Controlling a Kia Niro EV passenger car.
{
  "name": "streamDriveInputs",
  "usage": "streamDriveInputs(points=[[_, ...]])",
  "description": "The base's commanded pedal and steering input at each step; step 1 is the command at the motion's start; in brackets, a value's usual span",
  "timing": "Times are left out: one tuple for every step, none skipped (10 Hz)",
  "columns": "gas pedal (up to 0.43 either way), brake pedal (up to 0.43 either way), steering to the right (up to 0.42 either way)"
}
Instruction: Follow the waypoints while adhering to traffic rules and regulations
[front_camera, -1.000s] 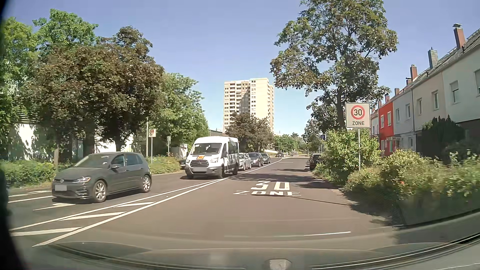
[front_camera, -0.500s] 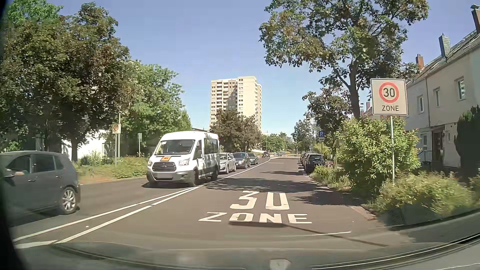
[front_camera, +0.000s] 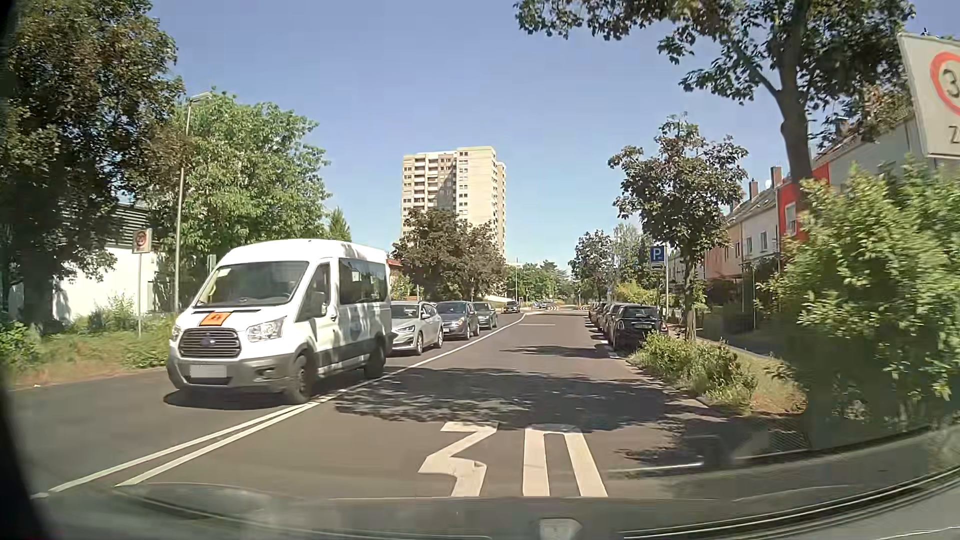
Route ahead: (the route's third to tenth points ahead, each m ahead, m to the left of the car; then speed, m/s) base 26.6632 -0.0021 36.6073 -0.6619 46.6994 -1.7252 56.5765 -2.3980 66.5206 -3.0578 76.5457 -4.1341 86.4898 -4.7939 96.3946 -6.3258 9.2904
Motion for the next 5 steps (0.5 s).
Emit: streamDriveInputs(points=[[0.189,0.03,0.022],[0.189,0.03,0.022],[0.189,0.03,0.023],[0.189,0.03,0.023],[0.189,0.03,0.023]])
